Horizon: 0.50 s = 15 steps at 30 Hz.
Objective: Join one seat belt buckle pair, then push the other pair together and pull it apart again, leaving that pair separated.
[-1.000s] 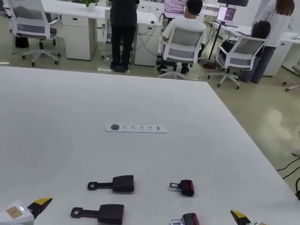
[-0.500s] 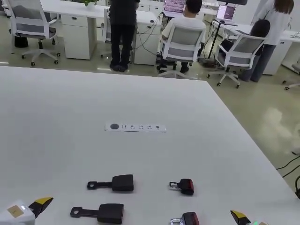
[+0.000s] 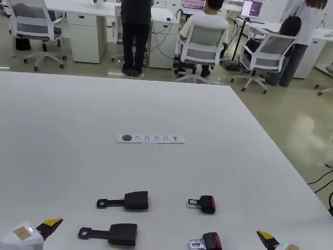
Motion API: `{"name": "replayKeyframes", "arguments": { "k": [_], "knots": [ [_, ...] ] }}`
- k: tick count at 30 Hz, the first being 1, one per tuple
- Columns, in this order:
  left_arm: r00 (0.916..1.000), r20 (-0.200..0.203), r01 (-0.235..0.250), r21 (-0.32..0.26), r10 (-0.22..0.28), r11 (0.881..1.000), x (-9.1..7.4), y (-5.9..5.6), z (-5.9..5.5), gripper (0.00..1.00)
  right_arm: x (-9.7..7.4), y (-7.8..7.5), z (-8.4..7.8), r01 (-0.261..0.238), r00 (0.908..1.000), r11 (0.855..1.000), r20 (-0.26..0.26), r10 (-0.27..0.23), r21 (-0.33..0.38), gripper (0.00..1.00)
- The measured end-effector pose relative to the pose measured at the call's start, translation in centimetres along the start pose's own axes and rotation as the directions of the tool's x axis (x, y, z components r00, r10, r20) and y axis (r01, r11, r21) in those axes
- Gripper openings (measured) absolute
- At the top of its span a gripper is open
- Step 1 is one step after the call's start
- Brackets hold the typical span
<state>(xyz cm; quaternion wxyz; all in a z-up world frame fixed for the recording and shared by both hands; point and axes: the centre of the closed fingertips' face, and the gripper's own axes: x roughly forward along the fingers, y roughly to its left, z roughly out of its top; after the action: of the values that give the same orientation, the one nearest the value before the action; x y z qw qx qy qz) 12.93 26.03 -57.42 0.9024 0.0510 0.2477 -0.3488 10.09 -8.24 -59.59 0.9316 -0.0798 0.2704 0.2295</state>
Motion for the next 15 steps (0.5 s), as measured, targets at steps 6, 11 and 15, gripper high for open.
{"name": "replayKeyframes", "arguments": {
  "k": [6,11,15],
  "knots": [
    [0.9999,-0.01,0.011,0.009,-0.011,1.0,0.5,-0.1,-0.2,0.91,0.3,-0.3,-0.3,-0.011,0.9999,1.0,-0.008,0.011,-0.013,1.0],
    [0.9995,-0.019,0.024,0.018,-0.024,1.0,1.0,-0.2,-0.2,0.91,0.6,-0.4,-0.5,-0.031,0.9993,0.999,-0.019,0.031,-0.027,1.0],
    [0.9991,-0.031,0.03,0.021,-0.029,0.999,1.3,-0.3,-0.2,0.91,0.9,-0.3,-0.5,-0.054,0.9982,0.998,-0.028,0.053,-0.031,1.0]
  ]
}}
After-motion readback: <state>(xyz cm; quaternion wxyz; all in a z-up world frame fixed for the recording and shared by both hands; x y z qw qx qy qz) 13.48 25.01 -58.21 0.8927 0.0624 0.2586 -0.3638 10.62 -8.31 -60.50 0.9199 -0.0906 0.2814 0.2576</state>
